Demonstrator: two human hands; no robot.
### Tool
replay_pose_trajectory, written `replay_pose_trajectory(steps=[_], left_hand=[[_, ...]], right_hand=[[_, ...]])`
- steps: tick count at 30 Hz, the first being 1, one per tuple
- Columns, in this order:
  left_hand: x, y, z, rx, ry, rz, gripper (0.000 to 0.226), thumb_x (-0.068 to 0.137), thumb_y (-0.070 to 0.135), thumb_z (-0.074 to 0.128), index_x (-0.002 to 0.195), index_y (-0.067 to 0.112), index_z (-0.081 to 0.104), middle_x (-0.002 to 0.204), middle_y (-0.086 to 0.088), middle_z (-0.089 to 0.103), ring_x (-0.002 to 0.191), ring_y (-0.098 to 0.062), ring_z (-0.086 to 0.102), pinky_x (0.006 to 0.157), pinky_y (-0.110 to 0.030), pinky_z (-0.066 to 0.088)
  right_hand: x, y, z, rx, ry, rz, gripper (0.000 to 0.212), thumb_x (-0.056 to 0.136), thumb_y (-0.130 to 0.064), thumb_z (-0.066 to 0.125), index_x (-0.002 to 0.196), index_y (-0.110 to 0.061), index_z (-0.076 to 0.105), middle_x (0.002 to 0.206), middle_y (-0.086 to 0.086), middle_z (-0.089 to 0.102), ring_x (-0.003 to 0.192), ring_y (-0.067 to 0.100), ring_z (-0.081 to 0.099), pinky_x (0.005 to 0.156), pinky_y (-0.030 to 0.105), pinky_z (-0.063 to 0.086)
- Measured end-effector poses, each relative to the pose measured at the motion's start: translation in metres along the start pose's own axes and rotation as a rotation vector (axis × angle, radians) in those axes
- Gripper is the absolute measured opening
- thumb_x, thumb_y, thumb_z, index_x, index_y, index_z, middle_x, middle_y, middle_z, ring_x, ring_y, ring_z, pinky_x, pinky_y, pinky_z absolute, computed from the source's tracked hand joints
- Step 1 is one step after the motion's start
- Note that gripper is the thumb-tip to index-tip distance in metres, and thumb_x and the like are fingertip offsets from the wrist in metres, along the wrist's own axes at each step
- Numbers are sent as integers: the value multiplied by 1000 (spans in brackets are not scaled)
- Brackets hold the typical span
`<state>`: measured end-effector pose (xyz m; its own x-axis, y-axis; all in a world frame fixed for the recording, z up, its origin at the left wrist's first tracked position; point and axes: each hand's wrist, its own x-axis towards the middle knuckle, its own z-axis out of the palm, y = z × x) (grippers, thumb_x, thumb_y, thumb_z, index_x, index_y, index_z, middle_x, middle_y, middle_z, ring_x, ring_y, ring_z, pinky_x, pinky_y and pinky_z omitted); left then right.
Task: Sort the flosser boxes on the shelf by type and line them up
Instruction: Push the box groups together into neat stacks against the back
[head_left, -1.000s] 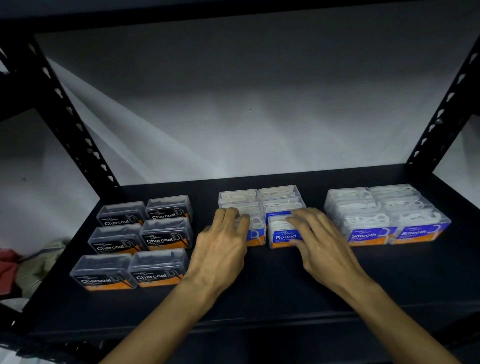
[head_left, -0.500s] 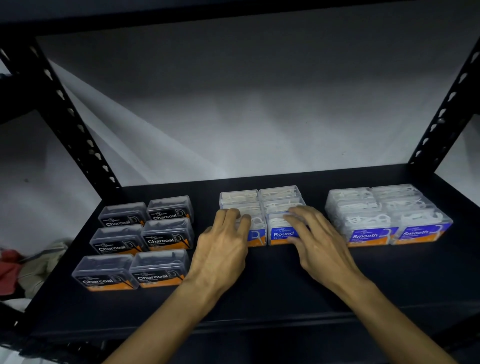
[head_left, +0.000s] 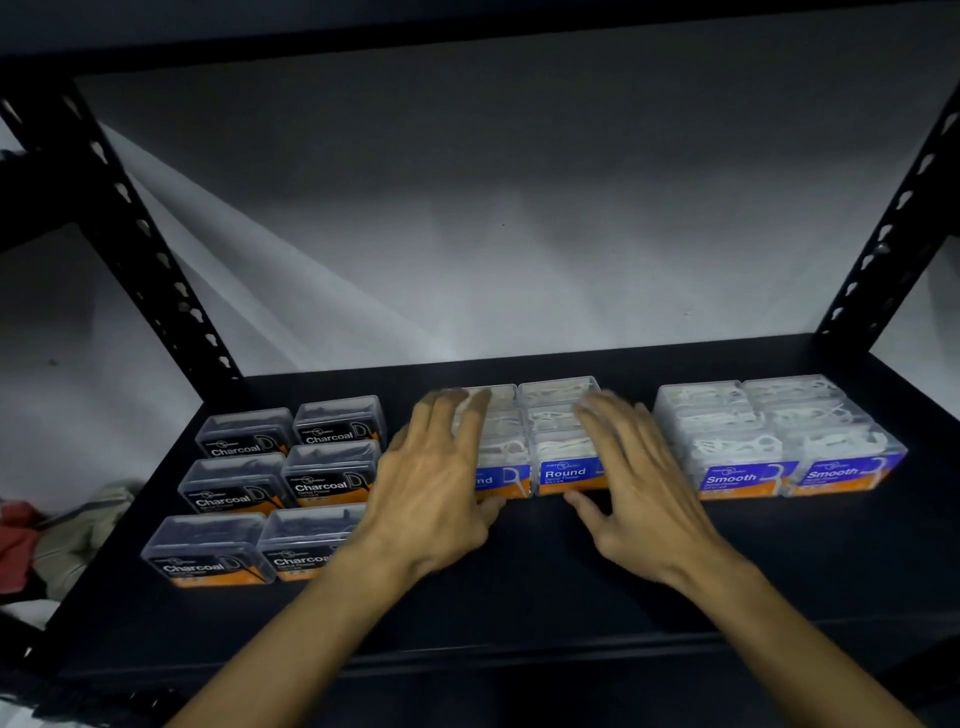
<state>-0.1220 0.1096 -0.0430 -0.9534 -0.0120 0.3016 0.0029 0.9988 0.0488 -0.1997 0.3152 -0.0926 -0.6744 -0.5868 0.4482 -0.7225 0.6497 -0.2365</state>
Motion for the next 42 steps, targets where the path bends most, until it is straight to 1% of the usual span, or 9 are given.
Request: replay_pose_trajectory(steps=[2,4,7,10,13,17,20,31,42], left_hand=[[14,-6,-12,-91,-132,-27,126,66,57,78,153,23,-5,160,-1,4,147,-20,1,115,-38,12],[31,-11,-22,-140,-334,-91,139,63,55,83,150,28,-22,160,6,-19,147,-14,-17,107,-33,-3],[47,-16,-27,-239,-561,-184,148,60,47,88,147,27,-30,157,5,-29,145,-14,-21,114,-37,-1],[49,-16,-23,-301,-651,-234,146,64,38,88,146,24,-31,158,2,-28,148,-18,-12,119,-38,11],[50,-14,-17,-327,-659,-219,139,68,31,86,148,25,-27,160,1,-23,149,-21,-5,119,-39,18],[54,-17,-10,-373,-618,-253,136,68,34,87,152,20,-20,163,-3,3,147,-20,17,113,-29,23],[54,-17,-7,-364,-592,-262,130,70,37,85,153,17,-14,162,-4,7,146,-21,20,112,-27,23],[49,-10,2,-350,-582,-275,120,76,35,78,154,13,-11,161,-11,-1,143,-23,24,110,-24,24],[46,-6,1,-350,-554,-295,117,74,33,80,154,15,-3,155,-9,13,136,-22,36,100,-20,30]], right_hand=[[14,0,-15,13,-88,66,106,72,-45,75,150,-23,6,159,2,2,146,17,-1,118,44,14],[30,1,-29,86,-254,158,120,67,-51,78,149,-33,-9,157,-10,-17,144,11,-15,119,40,8],[50,6,-41,224,-506,333,137,58,-46,85,145,-39,-21,154,-11,-28,144,10,-17,119,38,8],[57,9,-37,283,-582,416,143,55,-39,89,144,-38,-22,157,-4,-22,146,13,-7,117,36,14],[57,9,-30,282,-573,427,140,56,-35,89,147,-34,-17,159,-1,-14,147,15,1,115,32,16],[56,6,-27,299,-535,410,124,63,-31,86,151,-24,-1,157,0,12,141,16,22,110,24,22],[56,2,-29,299,-520,408,116,68,-30,83,151,-23,3,152,2,21,137,17,29,107,23,25],[54,-7,-30,286,-526,438,111,74,-28,79,151,-22,0,149,3,20,134,19,32,104,24,29],[47,-15,-39,281,-503,431,105,75,-28,78,150,-23,6,147,4,22,133,20,34,105,27,31]])
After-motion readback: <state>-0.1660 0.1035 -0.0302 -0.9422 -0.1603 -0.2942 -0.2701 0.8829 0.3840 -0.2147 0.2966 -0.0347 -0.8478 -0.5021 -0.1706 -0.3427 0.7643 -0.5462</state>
